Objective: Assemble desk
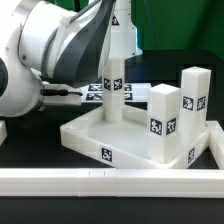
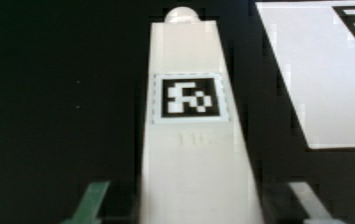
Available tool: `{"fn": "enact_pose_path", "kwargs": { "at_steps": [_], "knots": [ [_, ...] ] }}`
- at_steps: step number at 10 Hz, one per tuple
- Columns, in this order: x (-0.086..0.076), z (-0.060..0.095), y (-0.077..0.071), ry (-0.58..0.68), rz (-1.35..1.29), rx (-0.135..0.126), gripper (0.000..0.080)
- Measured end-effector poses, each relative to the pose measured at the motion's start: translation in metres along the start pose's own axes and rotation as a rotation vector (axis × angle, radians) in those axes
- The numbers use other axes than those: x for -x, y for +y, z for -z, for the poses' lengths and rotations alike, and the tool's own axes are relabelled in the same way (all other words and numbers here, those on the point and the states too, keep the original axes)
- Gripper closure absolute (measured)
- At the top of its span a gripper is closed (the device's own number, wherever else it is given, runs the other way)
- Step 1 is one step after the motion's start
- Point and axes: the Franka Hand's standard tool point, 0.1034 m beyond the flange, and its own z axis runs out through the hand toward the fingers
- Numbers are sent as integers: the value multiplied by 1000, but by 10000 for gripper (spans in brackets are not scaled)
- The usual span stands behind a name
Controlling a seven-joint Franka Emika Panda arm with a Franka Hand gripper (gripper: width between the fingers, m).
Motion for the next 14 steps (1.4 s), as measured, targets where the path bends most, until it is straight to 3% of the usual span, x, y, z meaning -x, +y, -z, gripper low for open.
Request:
{"fn": "enact_pose_path", "kwargs": {
  "at_steps": [4, 6, 7, 9, 10, 11, 13, 14],
  "knots": [
    [0, 1, 1, 2, -1, -1, 511],
    [4, 8, 0, 12, 1, -5, 511],
    [15, 22, -4, 21, 7, -15, 509],
    [47, 52, -4, 26, 3, -60, 509],
    [50, 60, 0, 41, -2, -63, 509],
    [43, 60, 2, 82, -1, -49, 509],
    [40, 62, 3, 104, -1, -44, 509],
    [34, 71, 6, 214, 4, -22, 509]
  ]
}}
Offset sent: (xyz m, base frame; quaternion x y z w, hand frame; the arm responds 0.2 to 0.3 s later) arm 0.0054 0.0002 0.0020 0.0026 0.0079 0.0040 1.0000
